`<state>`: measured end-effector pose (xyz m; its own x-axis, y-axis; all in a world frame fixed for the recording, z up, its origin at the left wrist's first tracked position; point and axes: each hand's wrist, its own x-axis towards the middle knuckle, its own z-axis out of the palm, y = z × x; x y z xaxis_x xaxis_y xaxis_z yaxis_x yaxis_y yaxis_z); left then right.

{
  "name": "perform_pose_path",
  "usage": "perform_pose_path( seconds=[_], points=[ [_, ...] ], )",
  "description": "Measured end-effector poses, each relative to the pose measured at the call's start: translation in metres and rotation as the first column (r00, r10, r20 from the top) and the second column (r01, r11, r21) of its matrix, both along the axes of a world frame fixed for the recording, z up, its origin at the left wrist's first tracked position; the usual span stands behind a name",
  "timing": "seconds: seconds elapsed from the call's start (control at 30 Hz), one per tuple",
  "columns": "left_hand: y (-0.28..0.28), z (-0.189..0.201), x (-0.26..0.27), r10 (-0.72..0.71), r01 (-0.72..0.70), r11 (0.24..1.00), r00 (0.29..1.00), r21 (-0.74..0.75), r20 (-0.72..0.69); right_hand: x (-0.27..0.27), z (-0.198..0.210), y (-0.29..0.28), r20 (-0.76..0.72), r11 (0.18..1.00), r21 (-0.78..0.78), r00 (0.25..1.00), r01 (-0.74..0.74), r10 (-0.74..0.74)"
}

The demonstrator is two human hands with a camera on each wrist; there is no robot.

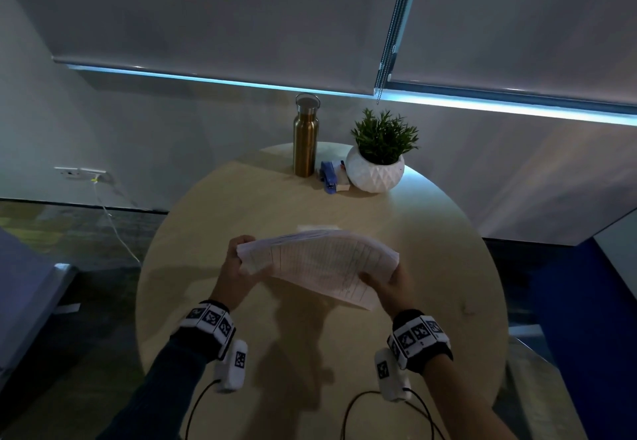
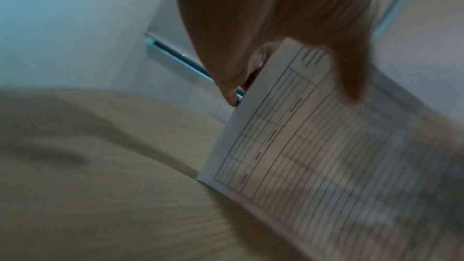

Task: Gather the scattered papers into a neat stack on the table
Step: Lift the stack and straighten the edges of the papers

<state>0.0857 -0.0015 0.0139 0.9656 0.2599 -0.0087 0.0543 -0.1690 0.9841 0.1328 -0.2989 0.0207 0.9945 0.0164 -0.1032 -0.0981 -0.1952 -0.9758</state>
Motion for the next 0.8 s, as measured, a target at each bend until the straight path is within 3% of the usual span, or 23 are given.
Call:
perform_pose_path(
  seconds=[0.1,0.17,0.3,0.4,0.5,0.67,0.8],
  points=[
    [0.005,-0.008,0.002,0.008,0.001,0.95,1.0,0.311,-0.026,0.004,-0.009,-0.001,0.06,0.989,-0.129,0.996,0.071,-0.064],
    [0.002,0.002,0.001,0.069,-0.075,0.931,0.997,0.356,0.031,0.006,-0.002,0.001,0.077,0.991,-0.098,0.993,0.095,-0.087],
    [-0.009,0.015,-0.009,0.173,-0.18,0.965,0.984,0.192,0.051,0.006,0.005,-0.004,0.045,0.999,0.04,0.999,0.016,-0.017],
    [-0.02,0.0,-0.023,0.139,-0.141,0.99,0.986,-0.019,-0.092,-0.002,-0.008,-0.009,0.011,0.998,0.048,0.999,-0.031,0.031],
    [-0.025,-0.025,-0.025,0.146,-0.154,0.988,0.952,-0.01,-0.271,-0.008,-0.022,-0.006,-0.054,1.0,0.006,0.999,0.0,0.001],
    [-0.022,-0.026,-0.022,0.176,-0.178,0.984,0.967,0.01,-0.185,-0.003,-0.016,-0.005,-0.018,0.999,0.052,1.0,0.01,-0.009],
    [-0.023,-0.035,-0.028,0.165,-0.171,0.985,0.945,0.003,-0.283,-0.011,-0.02,-0.006,-0.067,1.0,0.028,0.998,-0.001,0.003]
  ],
)
